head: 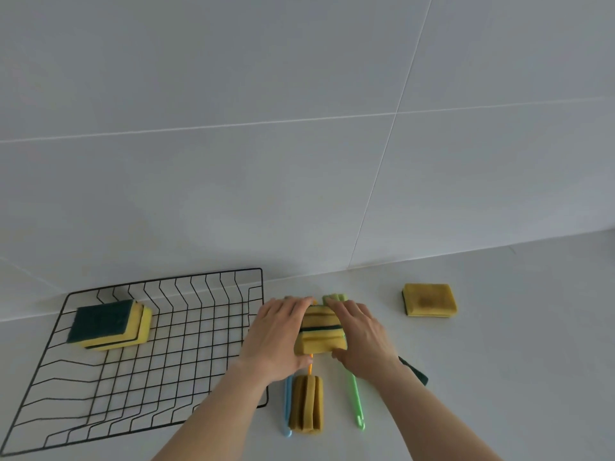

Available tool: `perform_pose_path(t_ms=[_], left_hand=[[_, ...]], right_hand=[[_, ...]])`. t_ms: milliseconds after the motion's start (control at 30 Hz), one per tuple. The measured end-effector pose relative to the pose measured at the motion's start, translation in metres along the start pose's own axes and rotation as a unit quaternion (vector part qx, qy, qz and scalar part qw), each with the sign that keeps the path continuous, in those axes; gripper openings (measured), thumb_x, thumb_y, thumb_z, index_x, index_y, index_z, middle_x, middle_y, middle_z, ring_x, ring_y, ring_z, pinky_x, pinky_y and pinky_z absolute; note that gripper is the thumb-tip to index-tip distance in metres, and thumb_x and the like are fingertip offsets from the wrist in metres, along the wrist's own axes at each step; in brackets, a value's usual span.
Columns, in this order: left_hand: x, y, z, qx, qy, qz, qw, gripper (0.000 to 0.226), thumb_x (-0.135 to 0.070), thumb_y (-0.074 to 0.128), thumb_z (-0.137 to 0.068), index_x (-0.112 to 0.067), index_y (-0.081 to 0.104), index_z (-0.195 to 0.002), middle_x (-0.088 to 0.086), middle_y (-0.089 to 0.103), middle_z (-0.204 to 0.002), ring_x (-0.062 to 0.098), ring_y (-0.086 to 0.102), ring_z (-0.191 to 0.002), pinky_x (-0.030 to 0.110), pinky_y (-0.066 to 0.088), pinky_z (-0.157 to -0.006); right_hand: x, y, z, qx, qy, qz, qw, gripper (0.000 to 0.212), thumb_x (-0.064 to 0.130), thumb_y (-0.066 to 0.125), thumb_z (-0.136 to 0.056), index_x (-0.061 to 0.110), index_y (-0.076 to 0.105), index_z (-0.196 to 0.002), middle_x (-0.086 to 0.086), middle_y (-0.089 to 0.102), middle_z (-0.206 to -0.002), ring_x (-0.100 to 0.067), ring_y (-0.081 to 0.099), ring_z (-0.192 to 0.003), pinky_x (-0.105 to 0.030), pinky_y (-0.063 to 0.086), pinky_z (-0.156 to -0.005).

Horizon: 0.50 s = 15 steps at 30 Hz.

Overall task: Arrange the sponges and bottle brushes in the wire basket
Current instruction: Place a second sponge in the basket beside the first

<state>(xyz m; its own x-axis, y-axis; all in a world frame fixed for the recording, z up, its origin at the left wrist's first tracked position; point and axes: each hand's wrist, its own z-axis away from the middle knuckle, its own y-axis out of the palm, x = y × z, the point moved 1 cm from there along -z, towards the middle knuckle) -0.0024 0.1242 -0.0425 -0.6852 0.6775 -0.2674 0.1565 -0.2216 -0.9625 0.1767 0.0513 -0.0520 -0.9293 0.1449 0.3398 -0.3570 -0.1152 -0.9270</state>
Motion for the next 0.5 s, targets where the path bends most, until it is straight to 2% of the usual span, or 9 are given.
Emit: perform_pose_path(t_ms=[133,267,400,500], left_hand=[[0.002,0.010,0.015,-0.011,0.017,0.019,1.000,0.094,-0.052,0.085,-0.064,-0.034,0.031,-0.138,-0.010,0.046,-0.135,0.017,0.040,-0.127,0.035,0.025,-0.115],[0.008,0.020,0.040,0.011,0.061,0.008,0.998,0.090,-0.049,0.088,-0.062,-0.032,0.034,-0.132,-0.011,0.040,-0.134,0.016,0.036,-0.128,0.033,0.027,-0.113],[0.006,0.012,0.039,-0.010,0.069,0.030,0.997,0.073,-0.069,0.073,-0.064,-0.036,0.038,-0.118,-0.014,0.038,-0.122,0.013,0.037,-0.117,0.034,0.035,-0.108],[0.003,0.005,0.028,-0.021,0.057,0.028,0.998,0.065,-0.066,0.075,-0.065,-0.035,0.035,-0.106,-0.013,0.037,-0.122,0.014,0.035,-0.117,0.034,0.033,-0.108]], right_hand=[[-0.008,0.003,0.008,0.018,-0.016,-0.024,0.999,0.094,0.046,0.083,-0.071,0.039,0.027,-0.146,0.008,0.041,-0.132,-0.017,0.040,-0.120,-0.034,0.046,-0.090],[-0.010,0.000,0.017,0.036,-0.043,-0.046,0.997,0.078,0.061,0.080,-0.065,0.040,0.040,-0.129,0.014,0.040,-0.124,-0.011,0.039,-0.111,-0.029,0.044,-0.085],[-0.005,-0.005,0.014,0.057,-0.050,-0.051,0.996,0.063,0.053,0.082,-0.065,0.041,0.041,-0.111,0.017,0.044,-0.116,-0.011,0.041,-0.103,-0.032,0.046,-0.083],[-0.002,-0.003,0.014,0.072,-0.042,-0.051,0.995,0.061,0.050,0.083,-0.064,0.039,0.038,-0.103,0.015,0.049,-0.113,-0.014,0.045,-0.100,-0.034,0.048,-0.082]])
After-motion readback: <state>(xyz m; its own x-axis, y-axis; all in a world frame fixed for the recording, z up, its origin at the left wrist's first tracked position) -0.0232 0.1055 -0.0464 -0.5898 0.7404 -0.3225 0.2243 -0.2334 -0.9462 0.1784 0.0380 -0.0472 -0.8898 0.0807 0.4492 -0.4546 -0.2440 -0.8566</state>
